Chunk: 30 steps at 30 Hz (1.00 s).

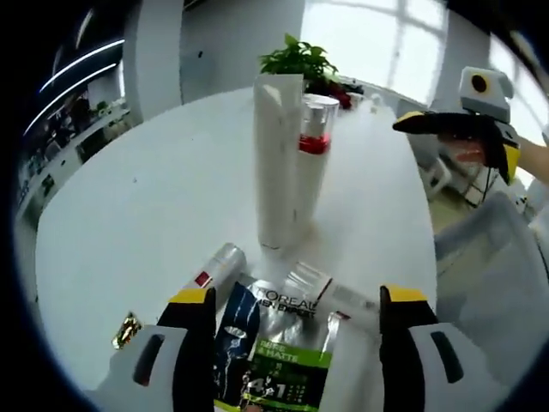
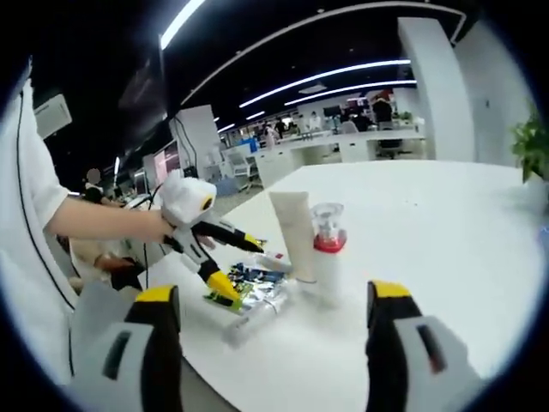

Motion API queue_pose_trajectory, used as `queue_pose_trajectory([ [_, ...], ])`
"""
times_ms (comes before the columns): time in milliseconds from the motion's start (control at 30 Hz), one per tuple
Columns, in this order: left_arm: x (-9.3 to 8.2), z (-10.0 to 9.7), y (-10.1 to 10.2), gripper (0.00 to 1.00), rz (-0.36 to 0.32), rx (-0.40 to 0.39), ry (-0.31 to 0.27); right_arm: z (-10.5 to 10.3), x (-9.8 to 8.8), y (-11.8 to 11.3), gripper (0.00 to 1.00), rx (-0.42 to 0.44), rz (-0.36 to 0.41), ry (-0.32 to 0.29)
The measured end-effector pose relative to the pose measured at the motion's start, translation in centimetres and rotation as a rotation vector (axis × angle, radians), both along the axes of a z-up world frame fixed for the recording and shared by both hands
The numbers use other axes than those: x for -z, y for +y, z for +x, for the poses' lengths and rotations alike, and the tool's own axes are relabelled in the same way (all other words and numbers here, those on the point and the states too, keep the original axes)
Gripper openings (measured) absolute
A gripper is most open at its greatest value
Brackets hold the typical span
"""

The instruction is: Arrange the skincare products in the storage area until every visible bottle or jar stands upright without overlapping.

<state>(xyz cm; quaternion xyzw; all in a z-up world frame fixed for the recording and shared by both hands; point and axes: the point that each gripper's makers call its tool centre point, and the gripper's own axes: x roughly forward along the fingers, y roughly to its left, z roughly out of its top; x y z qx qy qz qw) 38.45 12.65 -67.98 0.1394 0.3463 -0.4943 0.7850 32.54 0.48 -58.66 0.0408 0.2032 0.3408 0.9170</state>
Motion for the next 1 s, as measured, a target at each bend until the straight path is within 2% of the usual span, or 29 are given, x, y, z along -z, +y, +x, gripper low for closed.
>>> queue_pose_trajectory([
  [433, -1.0, -2.0, 2.9, 0.87, -0.039, -0.148, 0.011, -0.9, 0.0, -0.1, 0.9, 0.008, -0.004, 0.01],
  [833, -1.5, -3.9, 6.0, 0.89, -0.055, -0.245, 0.007, -1.7, -0.3, 0.1, 0.9, 0.007, 0.0, 0.012],
  [1000, -2.3, -4.7, 7.2, 0.9, -0.084, -0.303, 0.016, -2.0, -0.3, 0.4, 0.9, 0.001, 0.0, 0.014],
])
